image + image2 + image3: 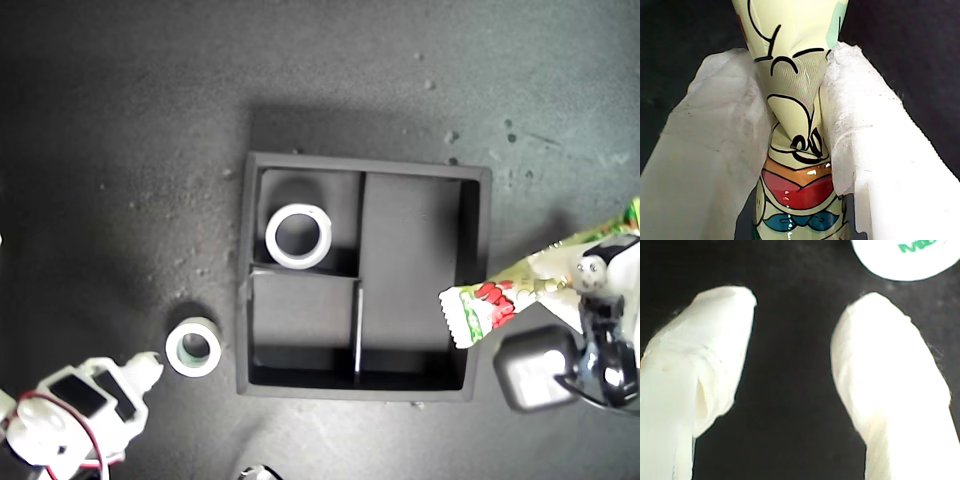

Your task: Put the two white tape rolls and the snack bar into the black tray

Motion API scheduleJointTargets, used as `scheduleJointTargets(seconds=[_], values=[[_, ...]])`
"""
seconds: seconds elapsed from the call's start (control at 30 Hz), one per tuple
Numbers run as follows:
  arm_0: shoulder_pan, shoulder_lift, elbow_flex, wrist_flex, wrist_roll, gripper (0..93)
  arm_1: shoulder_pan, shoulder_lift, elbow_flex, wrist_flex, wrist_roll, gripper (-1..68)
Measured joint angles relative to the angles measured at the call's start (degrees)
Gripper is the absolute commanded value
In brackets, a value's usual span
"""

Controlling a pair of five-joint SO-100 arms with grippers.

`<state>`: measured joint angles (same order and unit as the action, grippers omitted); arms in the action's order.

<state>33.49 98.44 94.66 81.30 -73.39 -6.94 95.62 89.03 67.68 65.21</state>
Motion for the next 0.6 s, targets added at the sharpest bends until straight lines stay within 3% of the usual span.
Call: scheduleJointTargets(seconds=[0.2,0.33,0.43,0.6], values=[[0.79,0.26,0.79,-4.83,0.0,11.9,1.67,-2.64,-11.16,1.49,-21.09,-0.5],[0.79,-2.81,0.79,-8.53,0.0,12.3,-0.18,-14.41,-24.17,5.98,-33.84,-0.5],[0.7,-5.71,0.79,-10.81,0.88,12.7,-1.49,-25.49,-37.44,10.72,-38.76,-0.5],[-1.05,-10.28,1.05,-13.71,1.05,13.2,-1.14,-29.79,-46.32,10.72,-42.71,-0.5]])
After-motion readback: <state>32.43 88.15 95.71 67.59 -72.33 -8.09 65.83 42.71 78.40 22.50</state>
